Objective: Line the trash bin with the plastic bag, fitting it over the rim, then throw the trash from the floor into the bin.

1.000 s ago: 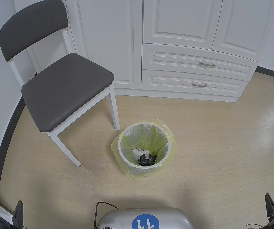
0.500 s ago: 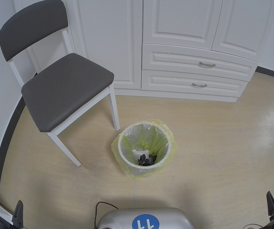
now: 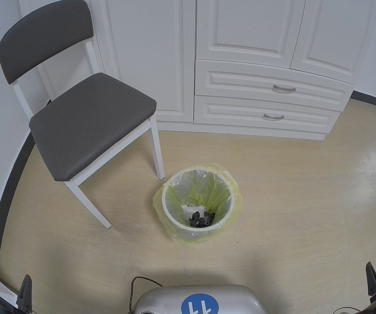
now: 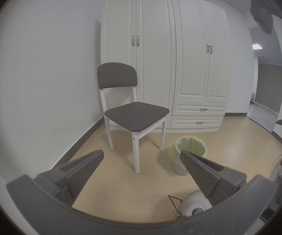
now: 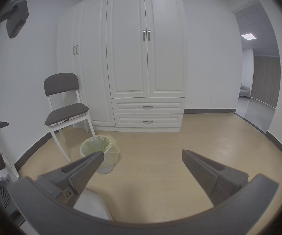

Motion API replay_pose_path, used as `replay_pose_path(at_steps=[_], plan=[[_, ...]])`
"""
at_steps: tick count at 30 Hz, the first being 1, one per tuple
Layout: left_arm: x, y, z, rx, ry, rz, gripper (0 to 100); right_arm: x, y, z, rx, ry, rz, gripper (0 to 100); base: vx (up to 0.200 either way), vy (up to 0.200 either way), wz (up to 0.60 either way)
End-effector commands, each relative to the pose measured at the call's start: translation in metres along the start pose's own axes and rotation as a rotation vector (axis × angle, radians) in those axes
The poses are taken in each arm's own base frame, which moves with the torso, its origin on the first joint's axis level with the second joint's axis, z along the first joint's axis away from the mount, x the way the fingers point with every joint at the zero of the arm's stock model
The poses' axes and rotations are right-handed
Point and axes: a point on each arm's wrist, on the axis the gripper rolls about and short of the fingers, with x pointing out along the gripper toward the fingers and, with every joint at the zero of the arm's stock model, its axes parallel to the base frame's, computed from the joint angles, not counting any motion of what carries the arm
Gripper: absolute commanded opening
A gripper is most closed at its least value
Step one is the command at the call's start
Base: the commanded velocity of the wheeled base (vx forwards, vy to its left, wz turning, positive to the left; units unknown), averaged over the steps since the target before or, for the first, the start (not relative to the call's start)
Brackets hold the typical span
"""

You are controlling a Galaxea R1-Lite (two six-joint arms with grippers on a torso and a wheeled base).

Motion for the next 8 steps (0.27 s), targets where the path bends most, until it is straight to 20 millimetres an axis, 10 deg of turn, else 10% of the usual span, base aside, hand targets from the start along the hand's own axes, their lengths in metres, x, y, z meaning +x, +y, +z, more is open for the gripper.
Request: replay_pose_path(at_steps=[1, 8], plan=[[0.0001, 0.0000, -0.0052, 0.000, 0.002, 0.001, 100, 0.0002, -0.0001, -0.0052, 0.001, 0.003, 0.001, 100, 0.000, 0.000, 0.00], [0.0001, 0.0000, -0.0052, 0.000, 0.002, 0.001, 100, 0.0002, -0.0001, -0.0052, 0.002, 0.003, 0.001, 100, 0.000, 0.000, 0.00]])
